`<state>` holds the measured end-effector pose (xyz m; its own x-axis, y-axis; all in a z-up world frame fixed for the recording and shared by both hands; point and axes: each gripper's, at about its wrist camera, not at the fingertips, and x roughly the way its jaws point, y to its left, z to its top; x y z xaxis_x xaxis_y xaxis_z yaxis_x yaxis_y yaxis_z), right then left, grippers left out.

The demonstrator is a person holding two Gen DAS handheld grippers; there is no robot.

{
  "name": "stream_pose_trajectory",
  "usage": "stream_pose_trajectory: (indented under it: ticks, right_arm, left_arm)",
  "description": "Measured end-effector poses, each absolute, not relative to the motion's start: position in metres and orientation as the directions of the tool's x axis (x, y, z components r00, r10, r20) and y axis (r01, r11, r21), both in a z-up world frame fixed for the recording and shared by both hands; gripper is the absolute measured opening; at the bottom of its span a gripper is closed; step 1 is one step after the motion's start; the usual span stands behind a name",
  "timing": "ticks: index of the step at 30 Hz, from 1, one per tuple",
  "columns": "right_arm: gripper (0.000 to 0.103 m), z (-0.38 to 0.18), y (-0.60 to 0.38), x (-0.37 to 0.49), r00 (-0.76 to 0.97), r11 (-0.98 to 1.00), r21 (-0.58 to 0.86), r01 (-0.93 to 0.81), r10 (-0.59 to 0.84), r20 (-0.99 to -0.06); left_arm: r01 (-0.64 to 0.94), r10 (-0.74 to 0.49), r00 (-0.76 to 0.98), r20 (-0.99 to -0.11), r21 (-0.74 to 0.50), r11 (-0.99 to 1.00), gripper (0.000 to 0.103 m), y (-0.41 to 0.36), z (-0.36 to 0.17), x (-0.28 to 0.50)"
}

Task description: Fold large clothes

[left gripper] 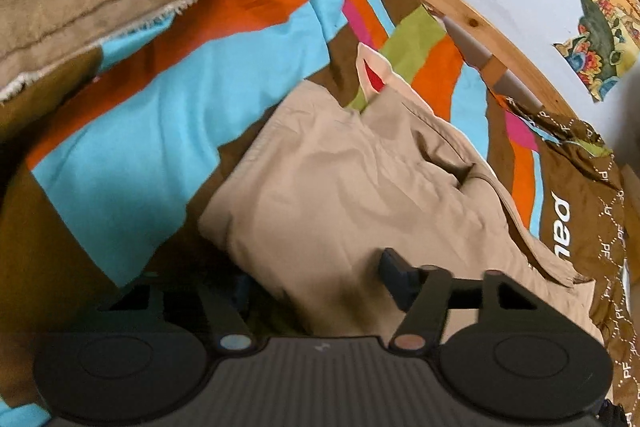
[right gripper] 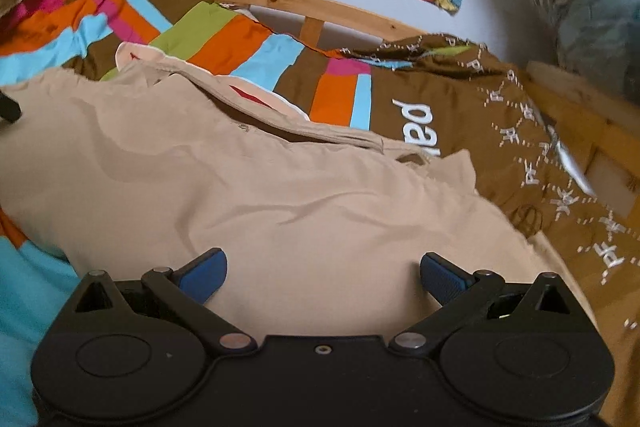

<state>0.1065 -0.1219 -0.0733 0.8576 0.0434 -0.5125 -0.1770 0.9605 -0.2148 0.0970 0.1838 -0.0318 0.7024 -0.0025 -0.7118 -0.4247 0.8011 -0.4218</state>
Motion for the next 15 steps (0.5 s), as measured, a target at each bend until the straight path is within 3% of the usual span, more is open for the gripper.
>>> stream_pose_trajectory:
  ticks: [4, 7, 15]
  right_arm:
    - [0.102, -0.073, -0.122, 0.107, 0.855, 0.963, -0.203, -0.176, 0.047, -0.517]
    - [0.102, -0.073, -0.122, 0.107, 0.855, 0.962, -0.21, -0.174, 0.041, -0.517]
    - [0.102, -0.074, -0.123, 0.108, 0.847, 0.968, -0.185, -0.17, 0.048, -0.529]
  left_arm:
    - [-0.432, 0.018, 0.715, -0.699, -0.421, 0.797, 0.027, 0.184, -0.026, 0.093]
    - [-0.413, 0.026, 0.726, -0.688, -0.405, 0.816, 0.015, 0.18, -0.016, 0.092]
    - [-0.2, -0.019, 0.817, -0.577, -0.314, 0.928, 0.005, 0.145, 0.037, 0.088]
